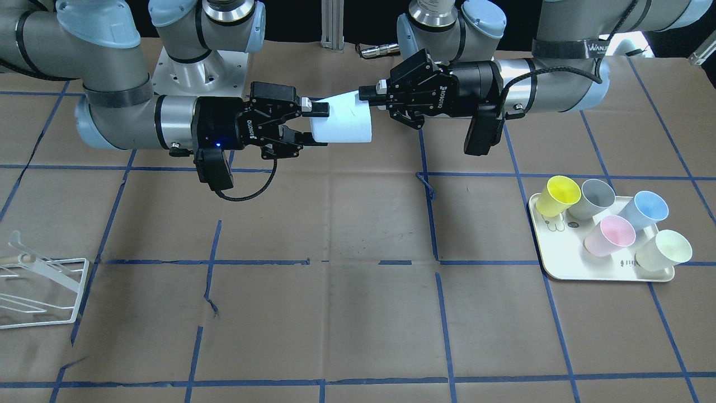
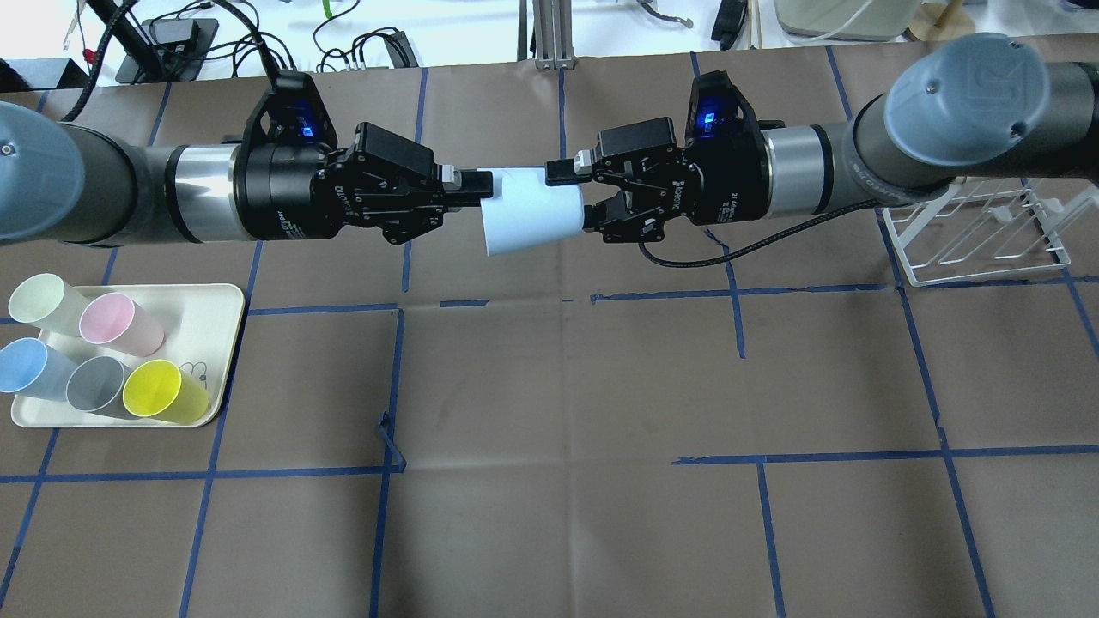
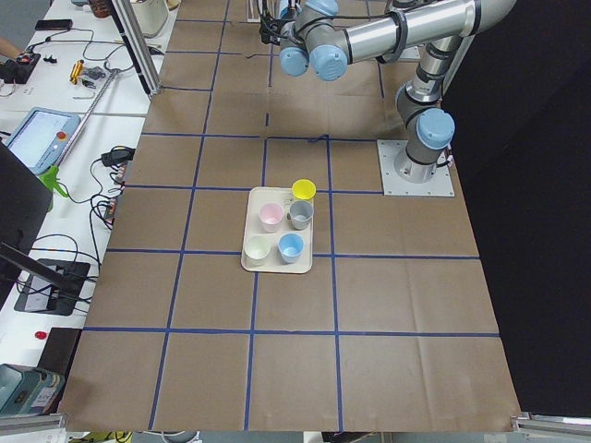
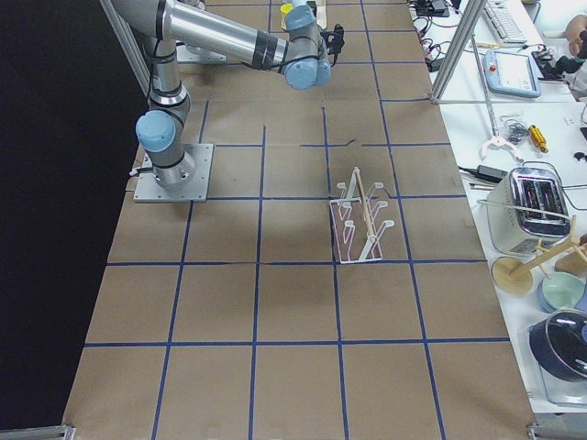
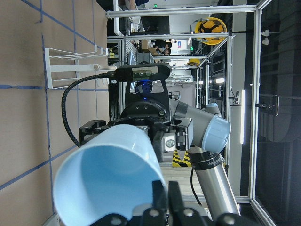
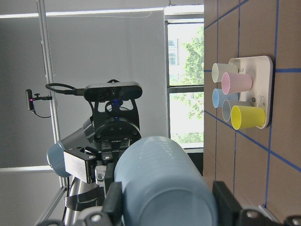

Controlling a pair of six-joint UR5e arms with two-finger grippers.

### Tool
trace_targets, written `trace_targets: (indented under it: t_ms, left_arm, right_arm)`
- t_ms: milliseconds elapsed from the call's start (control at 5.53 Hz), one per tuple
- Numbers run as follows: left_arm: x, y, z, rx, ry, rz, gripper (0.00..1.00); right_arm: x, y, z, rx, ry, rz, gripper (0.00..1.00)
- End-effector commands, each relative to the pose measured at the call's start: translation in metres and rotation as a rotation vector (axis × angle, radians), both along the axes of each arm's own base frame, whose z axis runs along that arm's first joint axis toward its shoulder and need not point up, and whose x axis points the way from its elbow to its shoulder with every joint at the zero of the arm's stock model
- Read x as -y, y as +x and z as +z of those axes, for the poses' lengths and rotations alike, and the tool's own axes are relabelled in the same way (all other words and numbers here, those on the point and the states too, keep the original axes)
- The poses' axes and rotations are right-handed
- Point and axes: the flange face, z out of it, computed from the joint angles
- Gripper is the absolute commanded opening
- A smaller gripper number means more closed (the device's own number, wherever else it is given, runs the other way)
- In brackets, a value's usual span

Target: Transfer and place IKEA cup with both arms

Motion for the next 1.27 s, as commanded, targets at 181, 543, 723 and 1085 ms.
trace_targets:
  t_ms: [181, 543, 723, 1085]
  left_arm:
    - [0.001, 0.000, 0.000, -0.002, 0.007, 0.003, 0.01]
    - [0.000, 0.000, 0.000, -0.001, 0.006, 0.002, 0.01]
    - [-0.001, 0.000, 0.003, 0.001, 0.000, 0.002, 0.01]
    - [0.001, 0.000, 0.019, 0.010, -0.016, 0.001, 0.02]
  right_arm:
    - [0.002, -0.005, 0.003, -0.005, 0.005, 0.001, 1.00]
    - [0.003, -0.006, 0.022, -0.012, 0.046, -0.011, 1.00]
    - [0.014, -0.014, 0.041, -0.021, 0.102, -0.027, 1.00]
    - [0.032, -0.067, 0.057, -0.084, 0.094, -0.042, 1.00]
